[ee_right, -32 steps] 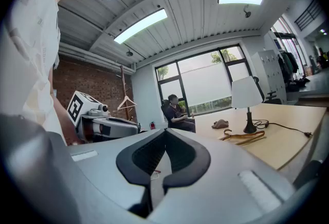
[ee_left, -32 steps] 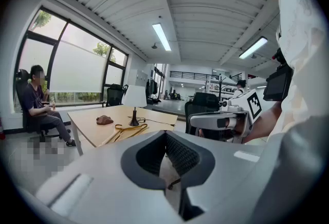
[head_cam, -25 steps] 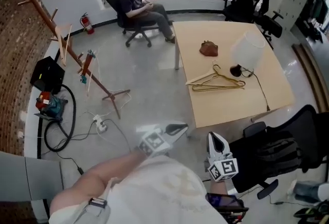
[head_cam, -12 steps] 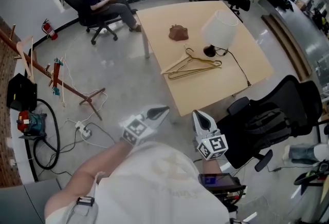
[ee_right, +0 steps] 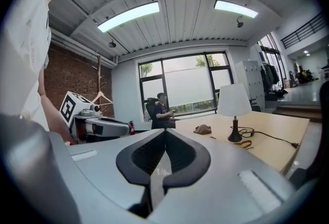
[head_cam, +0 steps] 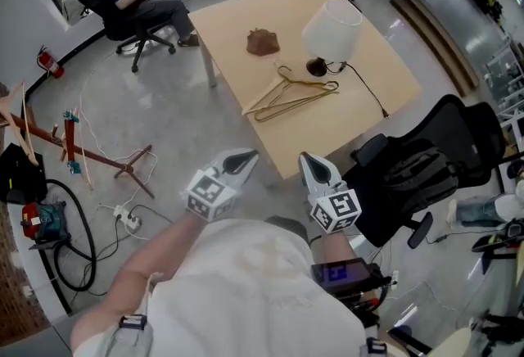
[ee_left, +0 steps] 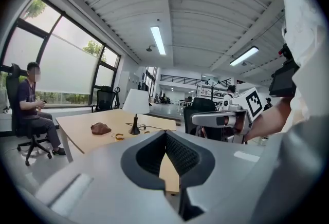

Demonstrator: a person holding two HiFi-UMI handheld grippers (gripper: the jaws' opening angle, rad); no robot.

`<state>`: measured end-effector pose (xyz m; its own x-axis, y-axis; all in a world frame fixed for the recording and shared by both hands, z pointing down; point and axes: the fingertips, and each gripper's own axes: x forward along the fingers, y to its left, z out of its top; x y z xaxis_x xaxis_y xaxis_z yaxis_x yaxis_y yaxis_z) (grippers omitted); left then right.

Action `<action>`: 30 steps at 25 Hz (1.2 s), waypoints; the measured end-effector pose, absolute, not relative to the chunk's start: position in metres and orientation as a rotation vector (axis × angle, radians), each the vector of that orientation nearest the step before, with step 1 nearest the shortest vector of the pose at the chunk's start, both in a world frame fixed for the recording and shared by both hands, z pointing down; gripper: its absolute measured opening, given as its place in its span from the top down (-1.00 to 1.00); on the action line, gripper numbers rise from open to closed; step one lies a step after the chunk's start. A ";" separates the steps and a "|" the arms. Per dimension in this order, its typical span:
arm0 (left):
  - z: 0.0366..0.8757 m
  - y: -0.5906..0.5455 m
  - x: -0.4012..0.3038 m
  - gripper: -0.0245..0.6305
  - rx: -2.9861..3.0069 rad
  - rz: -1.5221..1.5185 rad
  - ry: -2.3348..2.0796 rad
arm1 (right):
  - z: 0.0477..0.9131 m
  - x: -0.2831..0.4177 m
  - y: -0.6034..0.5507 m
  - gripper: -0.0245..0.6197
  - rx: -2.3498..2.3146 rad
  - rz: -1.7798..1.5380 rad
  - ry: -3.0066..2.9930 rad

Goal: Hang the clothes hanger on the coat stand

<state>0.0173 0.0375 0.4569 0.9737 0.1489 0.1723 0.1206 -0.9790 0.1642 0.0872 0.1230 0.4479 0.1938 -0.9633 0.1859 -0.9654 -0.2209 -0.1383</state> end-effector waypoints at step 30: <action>0.523 -0.001 0.159 0.92 2.878 0.509 0.050 | 0.499 0.242 0.084 0.88 2.328 0.575 -2.047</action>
